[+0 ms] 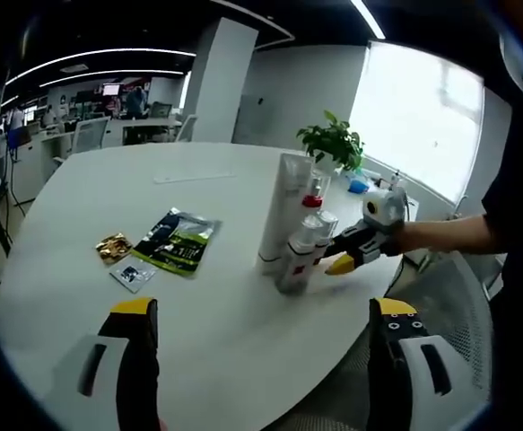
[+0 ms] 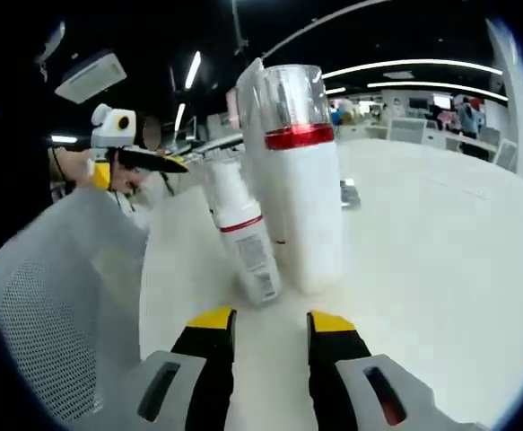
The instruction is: Arrange the skincare products in the storage area until every visible bottle or jar stands upright without overlapping.
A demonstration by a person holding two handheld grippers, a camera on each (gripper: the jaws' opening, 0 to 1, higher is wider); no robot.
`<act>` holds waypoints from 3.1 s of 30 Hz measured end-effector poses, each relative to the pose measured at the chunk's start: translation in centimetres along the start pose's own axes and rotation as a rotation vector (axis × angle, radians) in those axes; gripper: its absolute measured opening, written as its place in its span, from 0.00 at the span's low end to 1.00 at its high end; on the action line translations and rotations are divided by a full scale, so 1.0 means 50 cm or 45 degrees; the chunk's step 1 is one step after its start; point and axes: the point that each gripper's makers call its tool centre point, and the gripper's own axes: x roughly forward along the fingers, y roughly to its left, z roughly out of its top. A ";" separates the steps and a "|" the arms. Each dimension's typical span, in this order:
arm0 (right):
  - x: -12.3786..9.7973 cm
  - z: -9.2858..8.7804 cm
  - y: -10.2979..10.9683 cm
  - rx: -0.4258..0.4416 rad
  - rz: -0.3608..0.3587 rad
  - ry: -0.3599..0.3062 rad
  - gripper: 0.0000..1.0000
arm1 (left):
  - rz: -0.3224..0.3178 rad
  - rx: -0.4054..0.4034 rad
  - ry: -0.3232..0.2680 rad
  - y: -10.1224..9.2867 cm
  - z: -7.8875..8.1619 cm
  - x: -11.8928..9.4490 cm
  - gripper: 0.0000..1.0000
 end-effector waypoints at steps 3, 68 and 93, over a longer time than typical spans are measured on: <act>-0.014 0.012 0.025 -0.006 -0.014 0.041 0.32 | 0.011 0.009 0.031 0.007 -0.007 -0.009 0.90; -0.138 0.086 0.132 0.426 -0.271 0.012 0.99 | 0.186 -0.172 0.104 0.031 -0.013 -0.133 0.99; -0.145 0.067 0.133 0.445 -0.328 0.013 0.99 | 0.069 -0.083 0.210 0.084 0.040 -0.073 0.99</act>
